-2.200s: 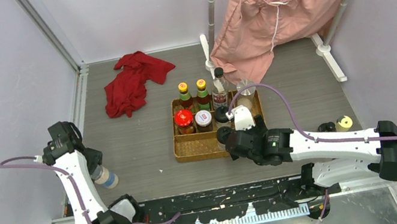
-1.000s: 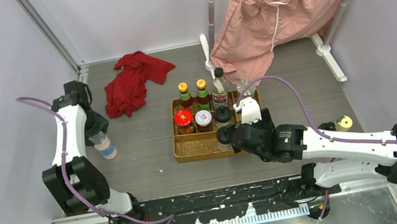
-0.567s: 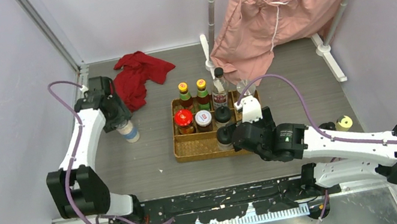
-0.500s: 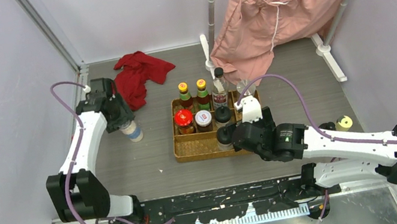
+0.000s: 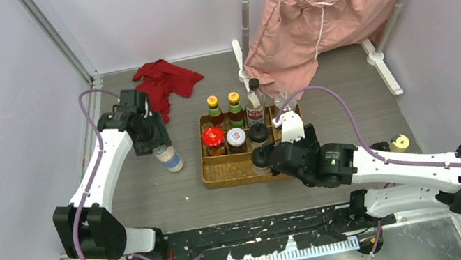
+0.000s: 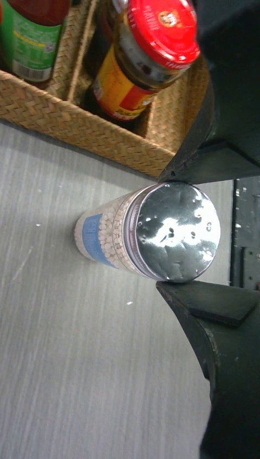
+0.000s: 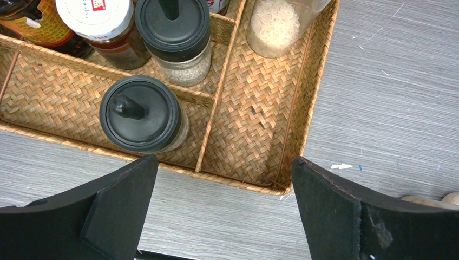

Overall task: Organize the condiment bottles
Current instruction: Place the bottle in the storage box.

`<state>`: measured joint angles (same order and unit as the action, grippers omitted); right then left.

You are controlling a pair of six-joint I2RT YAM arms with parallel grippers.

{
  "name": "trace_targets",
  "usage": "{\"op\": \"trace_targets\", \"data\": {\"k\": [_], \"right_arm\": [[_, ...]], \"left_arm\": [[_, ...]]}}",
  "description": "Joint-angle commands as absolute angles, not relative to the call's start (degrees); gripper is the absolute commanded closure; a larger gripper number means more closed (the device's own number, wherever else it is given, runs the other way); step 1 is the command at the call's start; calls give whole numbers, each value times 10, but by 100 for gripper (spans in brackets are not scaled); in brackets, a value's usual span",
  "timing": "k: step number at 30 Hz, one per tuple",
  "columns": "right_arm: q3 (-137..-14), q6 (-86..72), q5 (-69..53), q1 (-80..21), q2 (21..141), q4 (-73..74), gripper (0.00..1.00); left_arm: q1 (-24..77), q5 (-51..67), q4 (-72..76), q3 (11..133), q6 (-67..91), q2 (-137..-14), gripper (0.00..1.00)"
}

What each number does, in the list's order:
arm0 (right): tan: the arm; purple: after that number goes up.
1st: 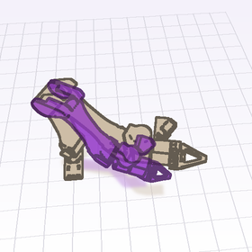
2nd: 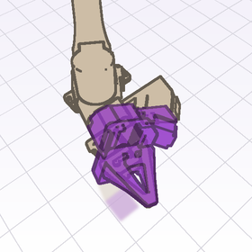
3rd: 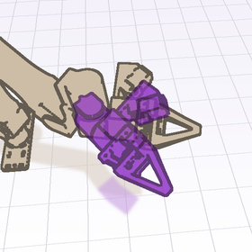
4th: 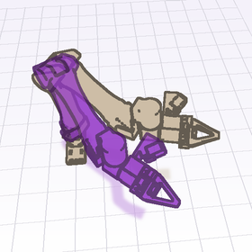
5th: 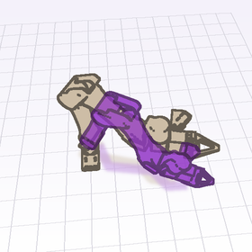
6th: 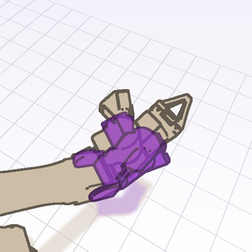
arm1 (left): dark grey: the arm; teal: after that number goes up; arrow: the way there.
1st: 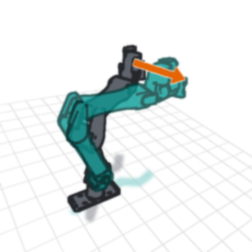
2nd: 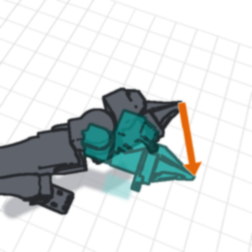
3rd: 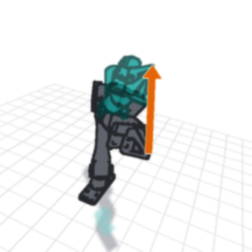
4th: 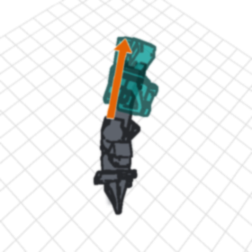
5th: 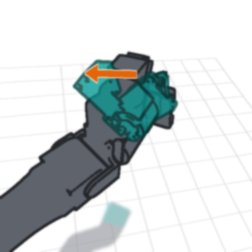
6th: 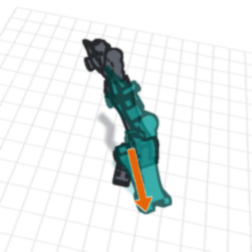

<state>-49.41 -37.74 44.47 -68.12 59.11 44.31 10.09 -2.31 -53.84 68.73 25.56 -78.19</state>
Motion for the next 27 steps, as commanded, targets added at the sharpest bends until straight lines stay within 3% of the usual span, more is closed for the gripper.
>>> {"op": "trace_targets", "data": {"k": [1, 10, 27], "right_arm": [[-520, -394, 457, -679, 578, 443, 0], [-541, -389, 468, -680, 580, 451, 0], [-635, -372, 485, -603, 514, 543, 0]], "left_arm": [[105, -17, -617, 775, 232, -752, 55], [150, -28, -719, 894, 220, -741, 55], [449, -158, -760, 974, 329, -790, 55]]}}
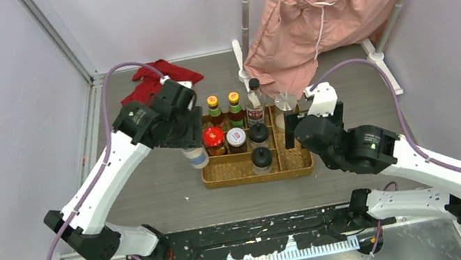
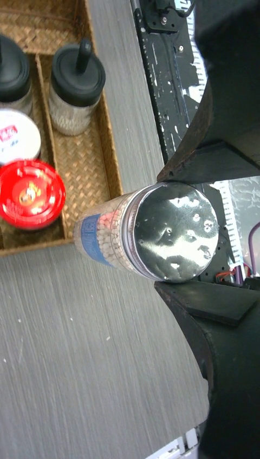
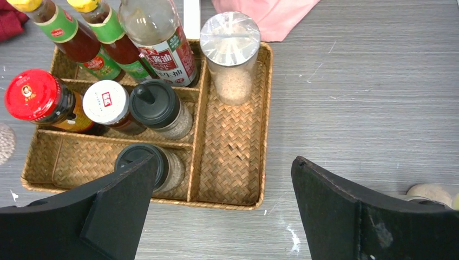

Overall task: Organize the condiment bottles
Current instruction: Place the bottle in the storage box.

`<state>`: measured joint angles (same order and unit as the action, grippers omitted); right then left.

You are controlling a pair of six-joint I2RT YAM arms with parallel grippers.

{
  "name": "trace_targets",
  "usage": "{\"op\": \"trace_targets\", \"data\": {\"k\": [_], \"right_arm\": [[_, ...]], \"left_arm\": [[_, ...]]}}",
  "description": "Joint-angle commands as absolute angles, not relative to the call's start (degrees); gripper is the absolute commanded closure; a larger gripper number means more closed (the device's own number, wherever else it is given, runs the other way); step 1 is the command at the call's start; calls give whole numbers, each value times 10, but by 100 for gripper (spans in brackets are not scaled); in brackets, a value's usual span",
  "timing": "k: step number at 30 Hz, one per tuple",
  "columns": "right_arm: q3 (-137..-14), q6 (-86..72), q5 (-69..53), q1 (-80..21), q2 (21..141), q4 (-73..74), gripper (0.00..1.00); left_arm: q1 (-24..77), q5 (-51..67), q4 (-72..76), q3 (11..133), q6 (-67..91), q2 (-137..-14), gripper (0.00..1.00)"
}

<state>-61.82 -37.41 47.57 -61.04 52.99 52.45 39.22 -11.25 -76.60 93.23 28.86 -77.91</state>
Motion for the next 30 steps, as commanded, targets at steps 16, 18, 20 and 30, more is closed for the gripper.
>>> {"op": "trace_targets", "data": {"k": [16, 18, 20, 30], "right_arm": [[-620, -388, 483, -602, 495, 555, 0], [-615, -390, 483, -602, 492, 555, 0], [-608, -392, 480, -602, 488, 554, 1], [-584, -400, 478, -600, 471, 555, 0]], "left_arm": [[607, -203, -680, 976, 396, -888, 55], [607, -207, -664, 962, 394, -895, 56], [607, -221, -646, 947, 391, -895, 56], [601, -223, -575, 886, 385, -908, 56]]}}
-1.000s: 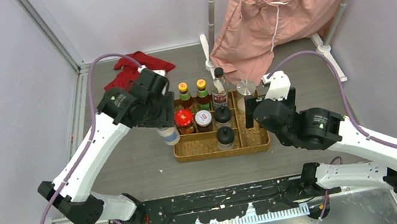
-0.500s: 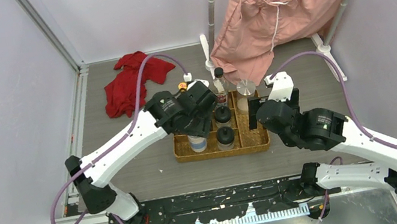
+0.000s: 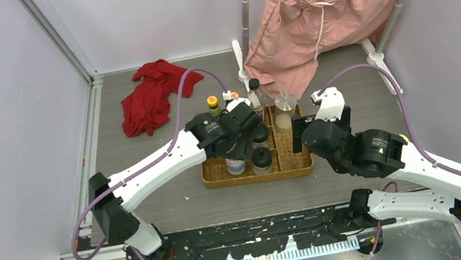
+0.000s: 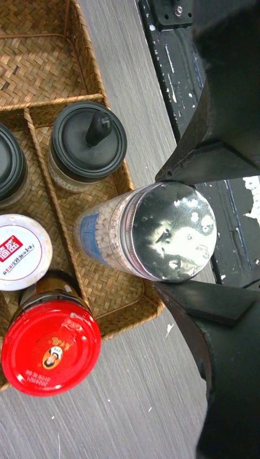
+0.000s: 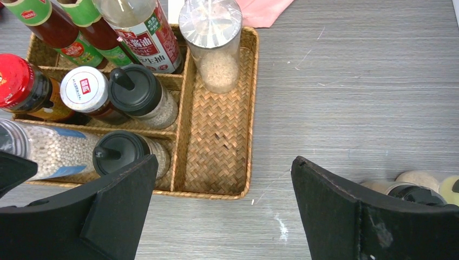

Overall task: Organize the condiment bottles
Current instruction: Place the bottle in the storage box.

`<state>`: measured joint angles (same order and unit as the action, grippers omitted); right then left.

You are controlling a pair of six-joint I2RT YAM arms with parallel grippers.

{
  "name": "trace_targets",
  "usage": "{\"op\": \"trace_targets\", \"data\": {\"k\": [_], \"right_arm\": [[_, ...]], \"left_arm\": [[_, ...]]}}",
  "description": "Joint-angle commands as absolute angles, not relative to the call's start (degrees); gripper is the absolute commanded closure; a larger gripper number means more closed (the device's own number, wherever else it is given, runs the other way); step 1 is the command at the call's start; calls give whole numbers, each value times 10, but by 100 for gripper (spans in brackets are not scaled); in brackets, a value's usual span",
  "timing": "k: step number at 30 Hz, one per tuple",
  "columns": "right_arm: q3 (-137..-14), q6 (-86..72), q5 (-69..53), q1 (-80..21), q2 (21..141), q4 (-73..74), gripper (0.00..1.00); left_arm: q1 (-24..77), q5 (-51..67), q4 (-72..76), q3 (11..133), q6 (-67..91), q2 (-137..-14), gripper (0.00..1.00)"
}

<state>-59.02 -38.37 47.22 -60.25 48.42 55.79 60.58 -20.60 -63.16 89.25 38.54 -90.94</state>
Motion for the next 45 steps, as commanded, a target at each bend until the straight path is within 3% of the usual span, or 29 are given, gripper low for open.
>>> {"op": "trace_targets", "data": {"k": [1, 20, 38, 39, 41, 45], "right_arm": [[-583, -401, 478, -600, 470, 555, 0], [-561, -405, 469, -598, 467, 544, 0], [-566, -404, 456, -596, 479, 544, 0], [-566, -406, 458, -597, 479, 548, 0], [-568, -412, 465, -596, 481, 557, 0], [-580, -442, 502, -575, 489, 595, 0]], "left_arm": [[600, -221, -570, 881, 385, -909, 56], [579, -184, -514, 809, 397, -914, 53], [577, -182, -519, 812, 378, -902, 27], [577, -183, -519, 812, 375, -898, 16], [577, -193, -527, 822, 370, -889, 9], [576, -234, -567, 850, 367, -867, 1]]}}
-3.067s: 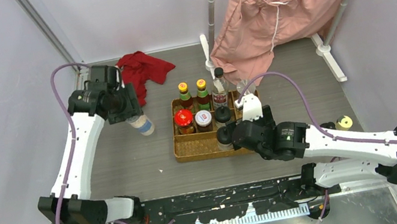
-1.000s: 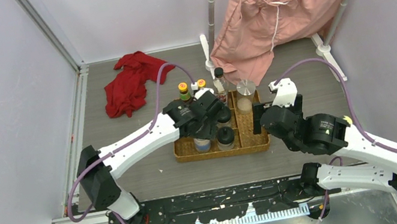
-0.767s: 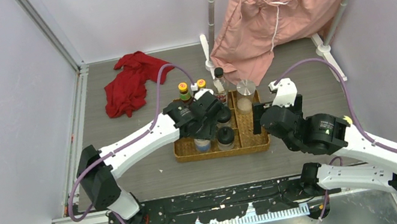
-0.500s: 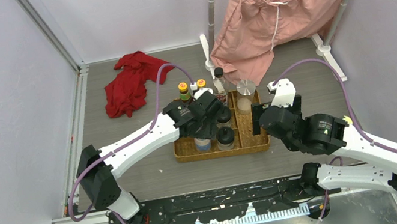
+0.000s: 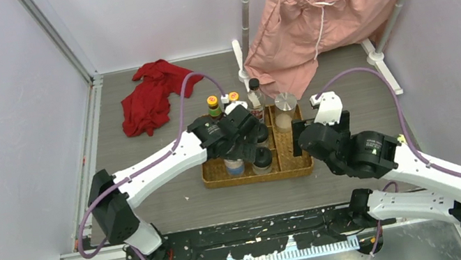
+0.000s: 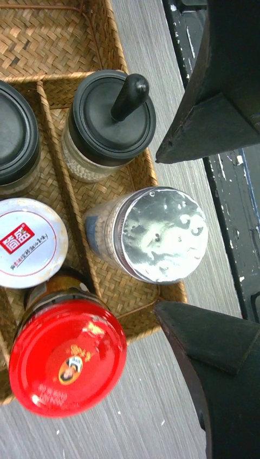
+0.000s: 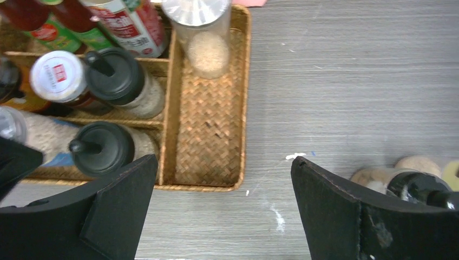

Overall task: Organize the condiment bottles
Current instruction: Place the bottle in the storage box, then pick up the bottle from the corner of the board.

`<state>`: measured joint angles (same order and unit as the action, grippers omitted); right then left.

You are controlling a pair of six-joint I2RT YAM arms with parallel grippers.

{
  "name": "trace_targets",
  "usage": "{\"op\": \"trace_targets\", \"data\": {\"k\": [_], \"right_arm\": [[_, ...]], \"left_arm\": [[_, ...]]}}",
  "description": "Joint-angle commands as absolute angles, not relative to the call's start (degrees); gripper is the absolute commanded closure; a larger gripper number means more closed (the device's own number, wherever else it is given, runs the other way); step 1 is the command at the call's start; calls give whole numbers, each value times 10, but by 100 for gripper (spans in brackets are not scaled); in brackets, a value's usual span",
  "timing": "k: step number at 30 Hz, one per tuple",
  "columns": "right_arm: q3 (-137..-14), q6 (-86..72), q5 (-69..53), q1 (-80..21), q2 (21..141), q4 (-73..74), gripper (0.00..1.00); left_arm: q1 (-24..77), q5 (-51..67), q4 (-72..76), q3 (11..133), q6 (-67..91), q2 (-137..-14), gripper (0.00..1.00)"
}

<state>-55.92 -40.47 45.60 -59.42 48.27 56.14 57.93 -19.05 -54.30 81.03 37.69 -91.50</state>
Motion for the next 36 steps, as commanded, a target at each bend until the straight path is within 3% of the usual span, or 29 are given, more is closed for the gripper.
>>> {"op": "trace_targets", "data": {"k": [1, 5, 14, 19, 24, 36], "right_arm": [[-590, -455, 514, -559, 494, 616, 0], [-633, -506, 552, -444, 501, 706, 0], [-627, -592, 508, -203, 515, 790, 0], [-635, -729, 434, -162, 542, 856, 0], [-636, -828, 445, -159, 569, 919, 0], [-466, -874, 414, -111, 536, 849, 0]], "left_arm": [[577, -243, -579, 858, 365, -861, 0], [576, -257, -599, 863, 352, -824, 0], [577, -221, -560, 821, 330, -788, 0], [575, -190, -535, 805, 319, -788, 0], [570, -161, -510, 790, 311, -778, 0], [549, -127, -496, 755, 293, -731, 0]]}}
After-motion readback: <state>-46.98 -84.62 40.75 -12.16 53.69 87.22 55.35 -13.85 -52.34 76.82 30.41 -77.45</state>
